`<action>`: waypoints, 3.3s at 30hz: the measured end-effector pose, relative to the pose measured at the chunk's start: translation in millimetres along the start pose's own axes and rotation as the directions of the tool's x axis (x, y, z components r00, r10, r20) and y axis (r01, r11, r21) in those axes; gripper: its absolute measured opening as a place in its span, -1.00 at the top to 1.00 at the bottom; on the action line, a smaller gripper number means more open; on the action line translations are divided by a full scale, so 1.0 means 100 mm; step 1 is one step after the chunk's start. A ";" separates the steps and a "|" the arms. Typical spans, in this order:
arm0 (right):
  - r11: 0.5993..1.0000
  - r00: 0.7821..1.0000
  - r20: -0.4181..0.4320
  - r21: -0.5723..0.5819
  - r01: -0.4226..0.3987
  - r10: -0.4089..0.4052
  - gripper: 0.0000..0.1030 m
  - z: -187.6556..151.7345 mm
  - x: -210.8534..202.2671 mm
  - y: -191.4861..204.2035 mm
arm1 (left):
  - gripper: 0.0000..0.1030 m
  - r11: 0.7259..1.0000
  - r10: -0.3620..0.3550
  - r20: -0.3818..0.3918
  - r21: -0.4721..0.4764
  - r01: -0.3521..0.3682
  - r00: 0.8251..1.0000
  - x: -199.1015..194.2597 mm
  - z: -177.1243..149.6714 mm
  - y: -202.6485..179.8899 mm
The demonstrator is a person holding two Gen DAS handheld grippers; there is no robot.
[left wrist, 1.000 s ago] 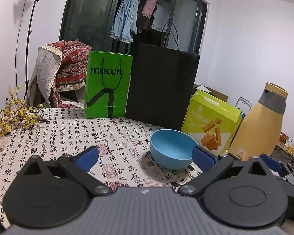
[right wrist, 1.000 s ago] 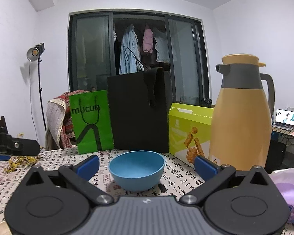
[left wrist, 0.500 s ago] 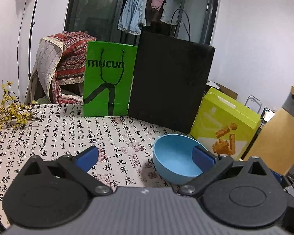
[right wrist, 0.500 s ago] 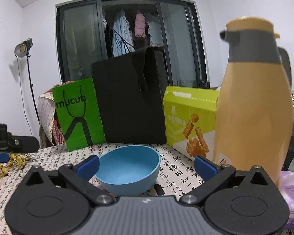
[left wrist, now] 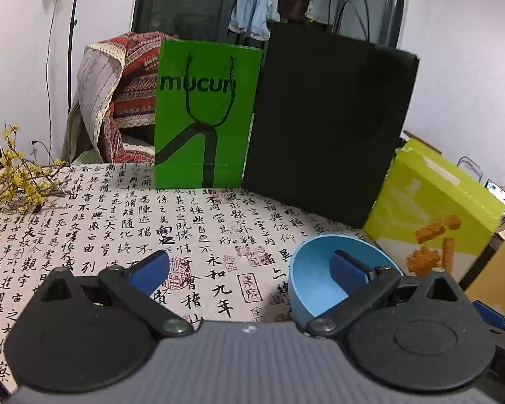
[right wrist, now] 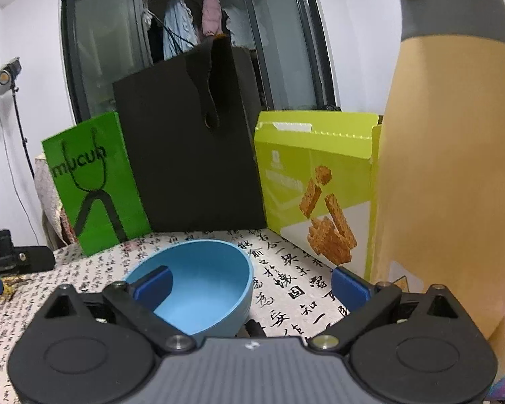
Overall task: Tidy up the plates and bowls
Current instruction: 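Bring both grippers down to the rim of that blue bowl, then close both grippers on the rim of the blue bowl, then lift the blue bowl off the table with both grippers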
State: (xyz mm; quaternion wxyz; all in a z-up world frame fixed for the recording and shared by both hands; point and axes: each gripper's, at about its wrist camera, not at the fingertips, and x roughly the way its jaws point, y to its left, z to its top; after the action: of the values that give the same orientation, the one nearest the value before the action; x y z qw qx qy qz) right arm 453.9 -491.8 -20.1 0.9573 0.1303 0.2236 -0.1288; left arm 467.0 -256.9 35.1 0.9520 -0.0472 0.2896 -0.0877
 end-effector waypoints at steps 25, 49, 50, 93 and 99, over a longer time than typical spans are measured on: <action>0.999 0.997 -0.070 0.040 0.018 -0.015 -0.09 -0.20 0.63 0.05 | -0.86 1.000 0.006 -0.080 -0.029 -0.009 0.997 0.81 -0.33 -0.27; 1.000 0.997 -0.069 0.008 0.022 -0.021 0.77 -0.33 0.67 0.16 | 0.56 0.991 -0.121 -0.124 -0.067 0.113 0.985 0.95 -0.41 -0.21; 1.000 0.998 -0.066 0.009 0.019 -0.018 0.77 -0.33 0.66 0.15 | 0.57 0.991 -0.121 -0.123 -0.065 0.114 0.985 0.95 -0.42 -0.21; 1.000 1.000 0.018 0.023 -0.010 0.010 0.77 -0.44 0.63 0.13 | 0.73 0.988 -0.150 -0.114 -0.044 0.146 0.982 0.95 -0.44 -0.21; 1.000 1.000 0.020 0.022 -0.014 0.014 0.77 -0.43 0.62 0.13 | 0.73 0.989 -0.147 -0.112 -0.045 0.143 0.983 0.95 -0.45 -0.21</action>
State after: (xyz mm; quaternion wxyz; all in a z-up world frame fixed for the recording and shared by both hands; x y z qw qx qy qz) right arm 494.8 -478.3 -84.1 0.9588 0.1413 0.2116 -0.1260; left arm 517.1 -297.2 -50.6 0.9238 -0.0805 0.3411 -0.1541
